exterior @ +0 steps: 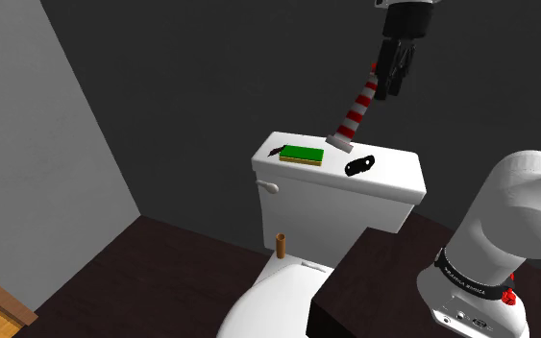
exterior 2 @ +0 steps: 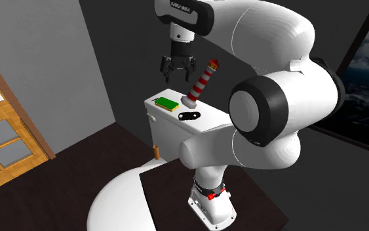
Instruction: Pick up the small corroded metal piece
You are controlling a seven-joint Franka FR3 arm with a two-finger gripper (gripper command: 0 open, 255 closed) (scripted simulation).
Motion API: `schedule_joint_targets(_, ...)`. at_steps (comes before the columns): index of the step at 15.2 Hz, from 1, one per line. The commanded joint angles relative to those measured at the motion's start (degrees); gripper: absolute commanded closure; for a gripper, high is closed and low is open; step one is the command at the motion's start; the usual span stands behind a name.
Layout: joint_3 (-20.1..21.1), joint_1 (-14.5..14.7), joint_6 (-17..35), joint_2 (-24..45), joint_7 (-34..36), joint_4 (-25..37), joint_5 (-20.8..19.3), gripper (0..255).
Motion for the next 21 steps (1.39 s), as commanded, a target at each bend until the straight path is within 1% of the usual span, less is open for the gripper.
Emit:
schedule_joint_targets(1, 0.00, 0.00, 0.00, 0.00, 0.00, 0.00, 0.00, 0)
schedule_joint_targets(6, -5.85, 4.52, 5.81, 0.84, -18.79, -7.08, -6.40, 0)
schedule_joint_targets(10, -10.73, 7.91, 11.71, 3.37, -33.33, -11.41, -11.75, 0)
schedule_joint_targets(14, -15.62, 11.18, 18.81, 7.64, -47.41, -14.58, -16.84, 0)
schedule_joint_targets(18, -20.47, 14.65, 27.08, 13.63, -60.96, -16.62, -21.32, 0)
schedule_joint_targets(19, -20.50, 14.68, 27.14, 13.67, -61.05, -16.63, -21.35, 0)
schedule_joint_targets(21, -20.90, 14.65, 28.92, 14.36, -61.04, -17.72, -21.56, 0)
